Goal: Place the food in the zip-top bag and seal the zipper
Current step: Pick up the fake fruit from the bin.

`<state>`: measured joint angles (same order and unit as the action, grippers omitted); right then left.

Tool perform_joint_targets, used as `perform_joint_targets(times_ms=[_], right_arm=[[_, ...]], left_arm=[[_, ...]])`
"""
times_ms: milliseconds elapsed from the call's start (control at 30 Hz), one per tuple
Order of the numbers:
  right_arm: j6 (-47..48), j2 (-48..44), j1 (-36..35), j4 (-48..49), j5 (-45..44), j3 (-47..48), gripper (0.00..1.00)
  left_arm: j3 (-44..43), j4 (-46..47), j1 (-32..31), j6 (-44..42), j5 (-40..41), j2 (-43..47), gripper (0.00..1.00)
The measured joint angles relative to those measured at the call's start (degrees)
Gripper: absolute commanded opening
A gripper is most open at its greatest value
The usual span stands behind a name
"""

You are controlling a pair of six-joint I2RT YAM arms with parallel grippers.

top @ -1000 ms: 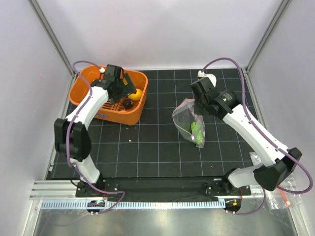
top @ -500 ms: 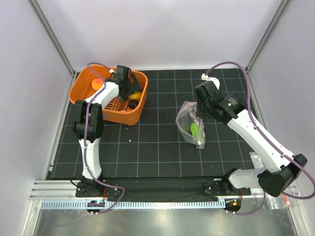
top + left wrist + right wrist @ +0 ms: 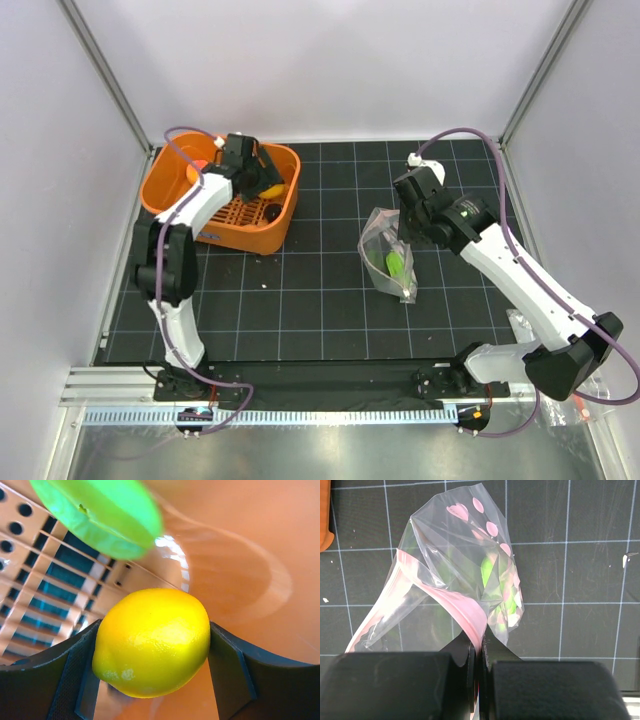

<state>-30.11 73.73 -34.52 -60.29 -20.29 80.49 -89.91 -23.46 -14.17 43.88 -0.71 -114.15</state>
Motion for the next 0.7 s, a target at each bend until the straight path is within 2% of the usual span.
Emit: perform_joint_targets(times_ms=[200, 400, 500, 700], right_arm=[[0.0, 0.2, 0.0, 0.9, 0.7, -0.3, 0.01], [0.0, 2.1, 0.0, 2.4, 2.6, -0.3, 0.01], [0.0, 3.1, 0.0, 3.0, 3.8, -0.2, 0.01], [0.0, 4.1, 0.0, 3.6, 5.8, 0.7, 0.01]], left_arm=[[4.6, 1.0, 0.0, -0.5, -1.4, 16.6, 0.53], [9.0, 2.0, -2.7, 1.1, -3.9, 28.0, 0.53], [10.8, 2.1, -7.3, 1.9, -4.9, 30.9, 0.54], [12.6, 3.2, -21.2, 1.6, -6.9, 33.1, 0.52]])
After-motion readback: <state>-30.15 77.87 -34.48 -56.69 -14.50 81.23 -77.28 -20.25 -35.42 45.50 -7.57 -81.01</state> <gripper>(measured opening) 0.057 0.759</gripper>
